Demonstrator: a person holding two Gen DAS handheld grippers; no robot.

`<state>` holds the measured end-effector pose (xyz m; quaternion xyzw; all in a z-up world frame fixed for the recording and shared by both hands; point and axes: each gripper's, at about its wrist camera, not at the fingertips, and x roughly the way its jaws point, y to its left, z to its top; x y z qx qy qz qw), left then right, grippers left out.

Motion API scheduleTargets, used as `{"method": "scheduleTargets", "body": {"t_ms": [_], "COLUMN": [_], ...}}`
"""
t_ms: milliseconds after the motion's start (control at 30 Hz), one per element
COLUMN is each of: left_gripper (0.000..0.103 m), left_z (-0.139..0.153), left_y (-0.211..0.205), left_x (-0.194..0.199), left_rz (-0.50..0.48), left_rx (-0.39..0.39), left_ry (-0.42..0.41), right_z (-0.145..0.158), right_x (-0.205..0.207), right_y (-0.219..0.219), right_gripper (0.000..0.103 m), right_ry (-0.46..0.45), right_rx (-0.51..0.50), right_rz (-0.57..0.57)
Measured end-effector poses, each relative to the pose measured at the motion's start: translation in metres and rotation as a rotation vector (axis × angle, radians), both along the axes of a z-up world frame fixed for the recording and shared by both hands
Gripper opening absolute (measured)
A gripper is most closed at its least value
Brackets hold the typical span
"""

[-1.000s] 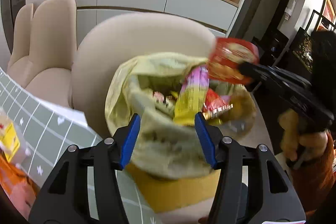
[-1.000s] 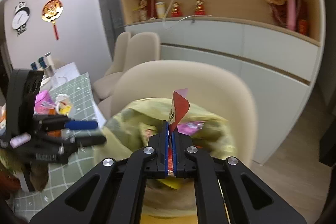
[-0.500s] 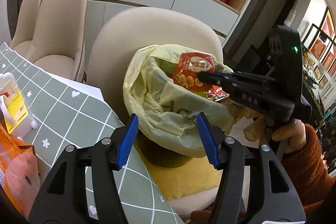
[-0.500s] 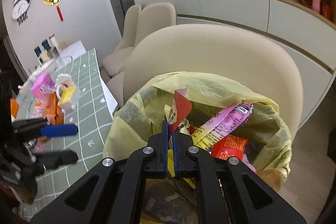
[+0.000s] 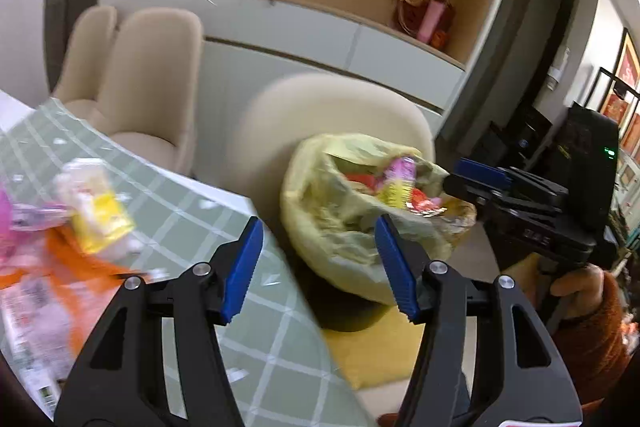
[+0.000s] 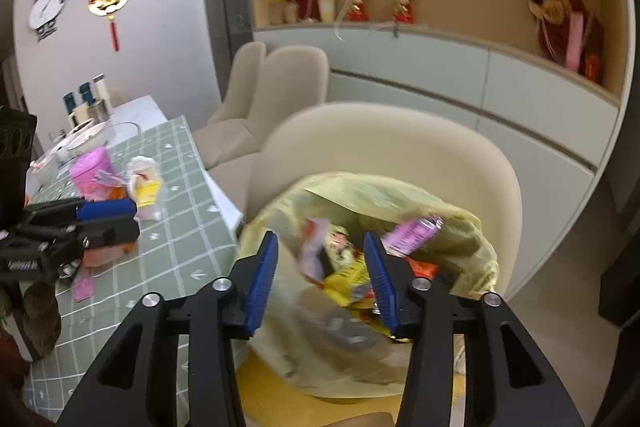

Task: Collect trash
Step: 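Move both tools back to the table, reaching the right tool to a pink packet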

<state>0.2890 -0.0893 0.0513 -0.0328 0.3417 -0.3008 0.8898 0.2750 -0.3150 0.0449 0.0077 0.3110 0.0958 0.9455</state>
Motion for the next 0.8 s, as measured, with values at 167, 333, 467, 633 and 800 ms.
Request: {"method": "scheduleTargets", "body": {"t_ms": [167, 333, 467, 633, 800], "left_gripper": [0.057, 0.057, 0.057, 0.057, 0.057], "left_z": [0.003, -0.009, -0.021, -0.024, -0.017], "left_y": [0.079, 0.162, 0.207, 0.236, 0.257], "left_x": [-0.017, -0.024, -0.026, -0.030, -0.027], "left_rz": [0.178, 0.353, 0.416, 0.437, 0.471], "left_rx": [0.060, 0.087, 0.099, 0.123, 0.083], "left_ry": [-0.068, -0.036, -0.006, -0.017, -0.015], "right_z": [-0.005, -0.023, -0.037, -0.024, -0.016], "right_x": [-0.008, 0.001, 0.008, 0.015, 0.040], "right_y": [0.055, 0.100, 0.140, 0.194, 0.266], "right_gripper": [0.050, 0.050, 0.050, 0.050, 0.050], "right_ry": [0.004, 0.031, 0.061, -0.003, -0.123], "right_rx": [-0.018, -0.001, 0.000, -0.030, -0.174], "right_rz": [0.126, 0.193, 0.242, 0.353, 0.440]}}
